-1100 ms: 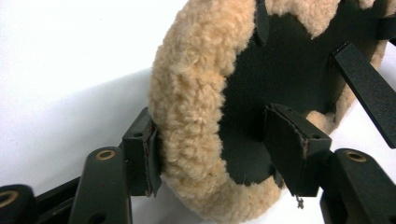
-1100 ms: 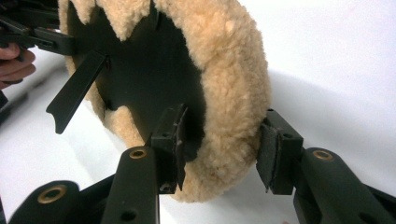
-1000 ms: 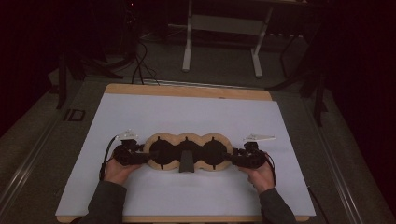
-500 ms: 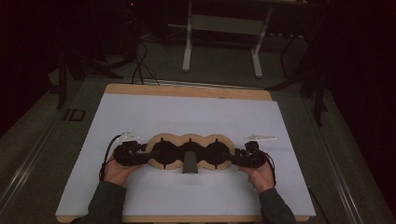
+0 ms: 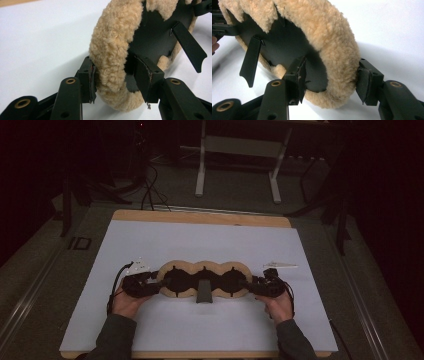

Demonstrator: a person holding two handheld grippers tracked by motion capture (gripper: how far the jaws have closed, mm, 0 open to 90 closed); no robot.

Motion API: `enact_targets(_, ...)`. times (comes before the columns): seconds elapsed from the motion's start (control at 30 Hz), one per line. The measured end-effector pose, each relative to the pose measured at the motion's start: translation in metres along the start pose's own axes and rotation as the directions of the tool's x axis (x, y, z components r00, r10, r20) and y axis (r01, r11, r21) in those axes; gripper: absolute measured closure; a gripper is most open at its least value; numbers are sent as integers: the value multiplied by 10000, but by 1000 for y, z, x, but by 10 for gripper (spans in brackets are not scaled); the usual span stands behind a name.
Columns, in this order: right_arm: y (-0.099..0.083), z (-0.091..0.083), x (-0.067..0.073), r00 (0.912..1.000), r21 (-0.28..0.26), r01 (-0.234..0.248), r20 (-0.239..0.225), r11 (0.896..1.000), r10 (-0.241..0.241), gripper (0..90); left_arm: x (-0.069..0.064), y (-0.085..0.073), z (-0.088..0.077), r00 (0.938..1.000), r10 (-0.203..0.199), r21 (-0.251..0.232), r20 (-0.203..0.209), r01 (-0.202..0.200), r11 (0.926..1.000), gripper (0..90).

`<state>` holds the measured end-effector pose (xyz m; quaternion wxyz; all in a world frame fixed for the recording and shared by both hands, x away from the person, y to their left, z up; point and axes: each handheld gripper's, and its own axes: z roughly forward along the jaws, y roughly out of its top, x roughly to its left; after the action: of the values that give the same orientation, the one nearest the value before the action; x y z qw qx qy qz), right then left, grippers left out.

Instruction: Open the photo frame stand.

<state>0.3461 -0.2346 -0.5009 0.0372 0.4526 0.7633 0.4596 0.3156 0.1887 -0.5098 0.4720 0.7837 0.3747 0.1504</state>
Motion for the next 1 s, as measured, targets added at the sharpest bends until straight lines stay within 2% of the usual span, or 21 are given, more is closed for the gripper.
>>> enact_targets(0.23,1,2,-1,10000,-145,-24,9,9999,24,453,-2,1,1,9988,281,-218,-404,-290,9993,547)
enact_targets(0.4,4,4,-1,9999,-322,156,31,9994,-155,450,-6,1,1,9904,769,-538,-1146,-835,9951,545)
enact_targets(0.53,4,7,-3,9996,-415,210,173,9989,-203,422,-7,0,3,9850,1191,-560,-1249,-1269,9903,559)
enact_targets(0.67,3,8,-5,9993,-489,299,256,9984,-287,421,-8,0,6,9794,1395,-656,-1459,-1503,9865,560)
enact_targets(0.77,4,8,-5,9985,-567,439,365,9974,-419,421,-8,-1,9,9763,1496,-527,-1566,-1596,9858,559)
enact_targets(1.0,3,8,-4,9987,-428,393,338,9983,-379,414,-6,-2,8,9873,886,-453,-1318,-953,9944,540)
